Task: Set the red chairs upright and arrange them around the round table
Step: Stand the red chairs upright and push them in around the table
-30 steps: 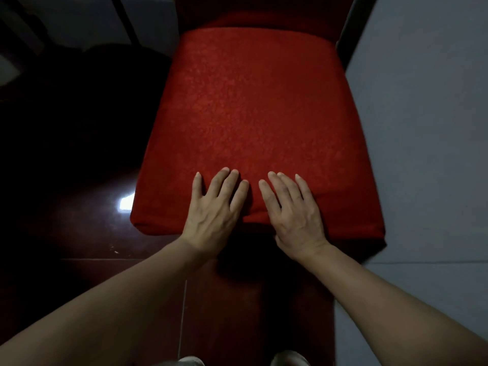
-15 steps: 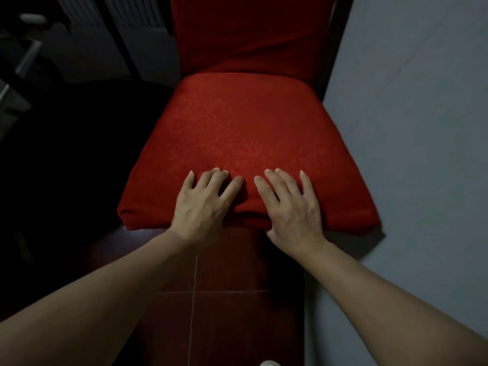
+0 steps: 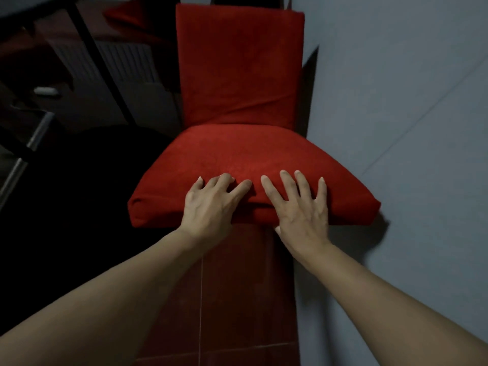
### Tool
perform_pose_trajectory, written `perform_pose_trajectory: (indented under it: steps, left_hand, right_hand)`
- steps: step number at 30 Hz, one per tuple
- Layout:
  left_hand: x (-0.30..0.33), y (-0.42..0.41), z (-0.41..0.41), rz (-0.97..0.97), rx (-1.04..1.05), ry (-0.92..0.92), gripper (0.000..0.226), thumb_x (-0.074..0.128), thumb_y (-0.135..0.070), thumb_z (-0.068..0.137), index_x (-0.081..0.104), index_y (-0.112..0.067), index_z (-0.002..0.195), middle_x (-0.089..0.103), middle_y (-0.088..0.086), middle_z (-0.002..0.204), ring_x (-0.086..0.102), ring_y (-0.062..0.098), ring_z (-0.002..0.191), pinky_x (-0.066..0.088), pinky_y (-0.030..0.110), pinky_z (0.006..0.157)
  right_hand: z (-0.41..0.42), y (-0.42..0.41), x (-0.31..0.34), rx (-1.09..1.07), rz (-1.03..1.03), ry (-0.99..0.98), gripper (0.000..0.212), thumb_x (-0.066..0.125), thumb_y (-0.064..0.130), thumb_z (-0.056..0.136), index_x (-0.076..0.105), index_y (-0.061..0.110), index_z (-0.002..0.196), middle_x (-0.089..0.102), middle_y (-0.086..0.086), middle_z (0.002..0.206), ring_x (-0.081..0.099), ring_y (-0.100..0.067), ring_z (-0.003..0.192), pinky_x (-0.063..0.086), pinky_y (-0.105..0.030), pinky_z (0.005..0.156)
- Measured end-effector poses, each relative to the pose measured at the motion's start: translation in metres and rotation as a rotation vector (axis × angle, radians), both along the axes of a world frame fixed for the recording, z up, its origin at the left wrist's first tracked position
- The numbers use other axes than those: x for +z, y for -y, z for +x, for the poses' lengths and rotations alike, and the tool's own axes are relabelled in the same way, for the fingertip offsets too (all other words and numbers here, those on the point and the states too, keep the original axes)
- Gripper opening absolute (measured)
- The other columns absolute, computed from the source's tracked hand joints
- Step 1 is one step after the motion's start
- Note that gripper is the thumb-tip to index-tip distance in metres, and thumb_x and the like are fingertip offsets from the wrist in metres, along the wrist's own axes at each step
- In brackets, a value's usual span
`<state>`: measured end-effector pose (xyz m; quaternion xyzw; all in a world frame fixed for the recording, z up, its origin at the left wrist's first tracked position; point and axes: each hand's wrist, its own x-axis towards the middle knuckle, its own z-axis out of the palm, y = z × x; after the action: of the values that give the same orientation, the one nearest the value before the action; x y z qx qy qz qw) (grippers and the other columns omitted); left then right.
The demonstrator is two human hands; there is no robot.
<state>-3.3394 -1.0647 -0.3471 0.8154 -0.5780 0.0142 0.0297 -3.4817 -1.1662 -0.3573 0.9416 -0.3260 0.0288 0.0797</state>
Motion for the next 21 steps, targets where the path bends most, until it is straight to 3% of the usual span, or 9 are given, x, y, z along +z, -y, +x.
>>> perform_pose_trajectory:
  steps: [4, 8, 12, 14, 17, 21]
  left_hand:
    - [0.041, 0.033, 0.034, 0.045, -0.003, 0.018, 0.092, 0.07, -0.042, 0.078, 0.011, -0.036, 0.147, 0.031, -0.001, 0.145, 0.031, 0.02, 0.137, 0.023, 0.044, 0.113]
    - [0.07, 0.064, 0.066, 0.086, 0.084, 0.051, 0.095, 0.072, -0.05, 0.072, 0.012, -0.036, 0.144, 0.034, 0.0, 0.146, 0.028, 0.024, 0.139, 0.021, 0.05, 0.113]
    - [0.106, 0.103, 0.096, 0.095, 0.101, 0.048, 0.09, 0.071, -0.051, 0.072, 0.017, -0.037, 0.143, 0.042, -0.003, 0.138, 0.042, 0.02, 0.128, 0.027, 0.046, 0.11]
    - [0.124, 0.121, 0.113, 0.095, 0.113, 0.04, 0.088, 0.071, -0.051, 0.072, 0.02, -0.036, 0.142, 0.045, -0.003, 0.133, 0.047, 0.02, 0.122, 0.029, 0.045, 0.109]
    - [0.148, 0.145, 0.133, 0.098, 0.133, 0.028, 0.086, 0.07, -0.052, 0.072, 0.022, -0.034, 0.142, 0.044, -0.002, 0.132, 0.047, 0.02, 0.121, 0.029, 0.045, 0.11]
    - [0.172, 0.176, 0.162, 0.06, 0.165, 0.036, 0.083, 0.069, -0.048, 0.074, 0.025, -0.034, 0.142, 0.045, -0.003, 0.132, 0.044, 0.019, 0.123, 0.027, 0.046, 0.11]
  right_hand:
    - [0.035, 0.029, 0.037, -0.071, 0.024, 0.049, 0.081, 0.072, 0.007, 0.067, 0.044, 0.025, 0.141, 0.049, -0.02, 0.135, 0.043, -0.043, 0.127, 0.028, -0.07, 0.1]
    - [0.063, 0.062, 0.065, -0.04, 0.028, 0.153, 0.065, 0.052, 0.004, 0.068, 0.054, 0.022, 0.131, 0.057, -0.021, 0.123, 0.052, -0.045, 0.115, 0.033, -0.071, 0.096]
    - [0.096, 0.103, 0.099, 0.01, 0.038, 0.158, 0.072, 0.072, 0.003, 0.059, 0.058, 0.022, 0.127, 0.061, -0.021, 0.116, 0.056, -0.043, 0.109, 0.036, -0.069, 0.093]
    - [0.113, 0.122, 0.123, 0.013, 0.064, 0.099, 0.08, 0.078, 0.009, 0.063, 0.049, 0.026, 0.136, 0.055, -0.018, 0.126, 0.049, -0.041, 0.12, 0.029, -0.067, 0.101]
    - [0.133, 0.147, 0.15, 0.059, 0.076, 0.063, 0.077, 0.061, 0.017, 0.084, 0.02, 0.031, 0.147, 0.033, -0.011, 0.145, 0.027, -0.034, 0.136, 0.012, -0.059, 0.111]
    - [0.165, 0.182, 0.182, 0.066, 0.086, 0.044, 0.076, 0.059, 0.018, 0.084, 0.017, 0.032, 0.146, 0.033, -0.009, 0.143, 0.029, -0.032, 0.133, 0.011, -0.058, 0.112]
